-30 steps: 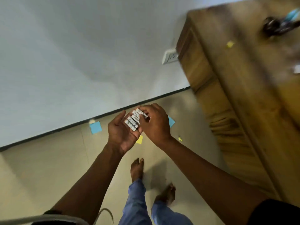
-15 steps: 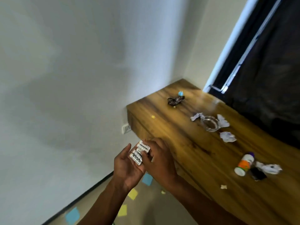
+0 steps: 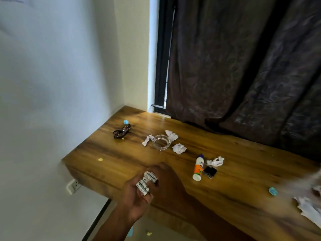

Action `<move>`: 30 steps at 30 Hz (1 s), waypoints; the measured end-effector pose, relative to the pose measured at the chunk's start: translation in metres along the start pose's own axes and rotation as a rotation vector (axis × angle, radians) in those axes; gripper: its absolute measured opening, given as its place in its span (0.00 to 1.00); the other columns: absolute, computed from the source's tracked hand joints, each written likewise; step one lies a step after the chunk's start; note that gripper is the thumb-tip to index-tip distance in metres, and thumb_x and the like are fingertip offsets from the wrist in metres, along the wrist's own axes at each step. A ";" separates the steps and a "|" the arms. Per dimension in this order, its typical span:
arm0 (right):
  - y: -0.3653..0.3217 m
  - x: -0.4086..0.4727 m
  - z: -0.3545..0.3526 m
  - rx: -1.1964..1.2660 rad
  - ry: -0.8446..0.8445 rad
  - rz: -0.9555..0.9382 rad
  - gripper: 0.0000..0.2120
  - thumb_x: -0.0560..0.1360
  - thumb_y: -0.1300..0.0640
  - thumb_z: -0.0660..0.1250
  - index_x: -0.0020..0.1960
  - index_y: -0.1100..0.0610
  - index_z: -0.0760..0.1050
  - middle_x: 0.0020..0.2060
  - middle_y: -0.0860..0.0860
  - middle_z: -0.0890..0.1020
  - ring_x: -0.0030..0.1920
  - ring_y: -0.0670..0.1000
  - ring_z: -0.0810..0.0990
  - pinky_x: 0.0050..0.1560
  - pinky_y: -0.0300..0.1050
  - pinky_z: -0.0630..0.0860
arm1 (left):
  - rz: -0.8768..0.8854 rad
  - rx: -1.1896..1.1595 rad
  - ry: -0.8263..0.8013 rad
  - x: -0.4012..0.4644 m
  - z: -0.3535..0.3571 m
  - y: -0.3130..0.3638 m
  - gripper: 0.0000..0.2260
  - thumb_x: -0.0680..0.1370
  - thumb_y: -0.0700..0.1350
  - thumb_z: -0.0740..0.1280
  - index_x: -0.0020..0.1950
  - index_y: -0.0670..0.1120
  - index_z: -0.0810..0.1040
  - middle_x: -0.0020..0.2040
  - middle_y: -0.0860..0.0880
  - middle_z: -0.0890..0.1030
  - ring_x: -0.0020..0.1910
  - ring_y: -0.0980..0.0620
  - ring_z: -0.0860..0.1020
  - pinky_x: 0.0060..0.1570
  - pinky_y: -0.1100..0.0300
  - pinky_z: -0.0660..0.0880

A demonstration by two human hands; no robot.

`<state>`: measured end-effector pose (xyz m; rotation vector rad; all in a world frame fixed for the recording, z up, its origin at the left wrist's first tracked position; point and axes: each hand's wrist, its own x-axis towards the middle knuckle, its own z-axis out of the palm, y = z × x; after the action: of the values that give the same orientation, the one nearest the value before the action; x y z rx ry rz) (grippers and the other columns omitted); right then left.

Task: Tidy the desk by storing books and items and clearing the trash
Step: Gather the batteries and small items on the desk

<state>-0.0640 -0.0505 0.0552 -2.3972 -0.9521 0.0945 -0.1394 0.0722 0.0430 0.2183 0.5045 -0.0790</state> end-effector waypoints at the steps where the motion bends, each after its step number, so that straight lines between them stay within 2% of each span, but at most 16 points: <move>1: 0.012 0.004 -0.005 -0.001 -0.020 0.029 0.23 0.73 0.44 0.63 0.66 0.48 0.74 0.61 0.49 0.75 0.62 0.52 0.74 0.62 0.52 0.74 | -0.008 0.030 0.010 0.010 0.008 -0.004 0.15 0.82 0.42 0.61 0.63 0.34 0.76 0.51 0.37 0.80 0.44 0.49 0.76 0.37 0.62 0.79; 4: 0.043 0.022 -0.017 -0.022 -0.050 0.074 0.22 0.74 0.45 0.64 0.66 0.48 0.73 0.61 0.49 0.75 0.62 0.52 0.74 0.61 0.49 0.74 | -0.025 0.093 0.046 0.041 0.030 -0.012 0.14 0.80 0.38 0.62 0.62 0.33 0.75 0.49 0.35 0.80 0.41 0.48 0.76 0.33 0.61 0.80; 11: 0.099 0.084 -0.026 0.049 -0.096 0.086 0.22 0.71 0.44 0.65 0.64 0.48 0.76 0.59 0.47 0.78 0.61 0.51 0.76 0.56 0.44 0.72 | 0.034 0.183 0.191 0.111 0.068 -0.008 0.16 0.73 0.32 0.64 0.60 0.33 0.76 0.47 0.37 0.81 0.39 0.47 0.78 0.38 0.59 0.79; 14: 0.114 0.112 -0.029 0.079 -0.124 0.052 0.21 0.72 0.49 0.68 0.65 0.47 0.77 0.61 0.48 0.79 0.62 0.49 0.76 0.60 0.43 0.74 | 0.105 0.207 0.250 0.132 0.084 -0.002 0.11 0.73 0.33 0.62 0.54 0.33 0.78 0.44 0.38 0.81 0.33 0.46 0.80 0.29 0.58 0.80; 16: 0.121 0.130 -0.029 0.098 -0.169 0.042 0.23 0.71 0.48 0.67 0.66 0.47 0.76 0.62 0.48 0.80 0.63 0.50 0.76 0.63 0.44 0.74 | 0.145 0.182 0.265 0.143 0.094 0.004 0.10 0.75 0.35 0.61 0.52 0.35 0.79 0.44 0.39 0.81 0.33 0.45 0.81 0.28 0.58 0.79; 19: 0.135 0.159 -0.021 0.156 -0.195 0.024 0.23 0.68 0.47 0.65 0.63 0.46 0.78 0.59 0.46 0.82 0.62 0.49 0.78 0.63 0.45 0.75 | 0.213 0.154 0.302 0.158 0.103 0.015 0.12 0.76 0.38 0.59 0.50 0.35 0.80 0.44 0.39 0.83 0.36 0.43 0.82 0.32 0.57 0.78; 22: 0.133 0.186 -0.025 0.183 -0.197 0.014 0.20 0.67 0.48 0.64 0.58 0.48 0.80 0.55 0.46 0.83 0.58 0.48 0.80 0.59 0.47 0.77 | 0.237 0.169 0.309 0.174 0.112 0.035 0.13 0.77 0.40 0.59 0.53 0.35 0.80 0.46 0.38 0.84 0.40 0.42 0.83 0.37 0.55 0.79; 25: 0.132 0.209 -0.025 0.230 -0.211 0.057 0.18 0.68 0.49 0.65 0.57 0.46 0.79 0.53 0.45 0.83 0.55 0.48 0.81 0.56 0.49 0.78 | 0.237 0.221 0.331 0.193 0.117 0.055 0.13 0.79 0.42 0.60 0.52 0.35 0.80 0.44 0.37 0.83 0.37 0.41 0.83 0.33 0.55 0.79; 26: 0.133 0.215 -0.023 0.245 -0.208 0.072 0.17 0.68 0.48 0.65 0.57 0.45 0.78 0.52 0.45 0.82 0.54 0.48 0.81 0.55 0.50 0.78 | 0.237 0.238 0.336 0.198 0.119 0.062 0.13 0.77 0.42 0.61 0.52 0.34 0.80 0.45 0.36 0.83 0.38 0.40 0.82 0.36 0.53 0.80; 28: 0.139 0.229 -0.015 0.274 -0.214 0.083 0.16 0.68 0.49 0.65 0.56 0.43 0.78 0.51 0.45 0.82 0.53 0.47 0.80 0.55 0.50 0.79 | 0.220 0.311 0.323 0.209 0.122 0.072 0.19 0.72 0.43 0.66 0.58 0.32 0.78 0.51 0.34 0.81 0.47 0.38 0.80 0.50 0.48 0.77; 29: 0.138 0.233 -0.015 0.278 -0.223 0.097 0.17 0.69 0.50 0.65 0.57 0.42 0.78 0.52 0.44 0.82 0.54 0.47 0.80 0.56 0.48 0.78 | 0.204 0.352 0.320 0.215 0.124 0.074 0.20 0.72 0.43 0.66 0.61 0.32 0.76 0.52 0.34 0.81 0.49 0.38 0.80 0.54 0.47 0.76; 30: 0.139 0.238 -0.015 0.283 -0.228 0.119 0.17 0.70 0.51 0.65 0.58 0.42 0.79 0.53 0.44 0.82 0.55 0.47 0.80 0.56 0.45 0.78 | 0.182 0.353 0.322 0.219 0.127 0.075 0.16 0.76 0.43 0.64 0.59 0.33 0.76 0.47 0.36 0.83 0.46 0.39 0.81 0.52 0.49 0.79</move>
<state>0.2025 0.0154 0.0273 -2.2079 -0.8315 0.5221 0.1217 0.1116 0.0589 0.6280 0.7881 0.0472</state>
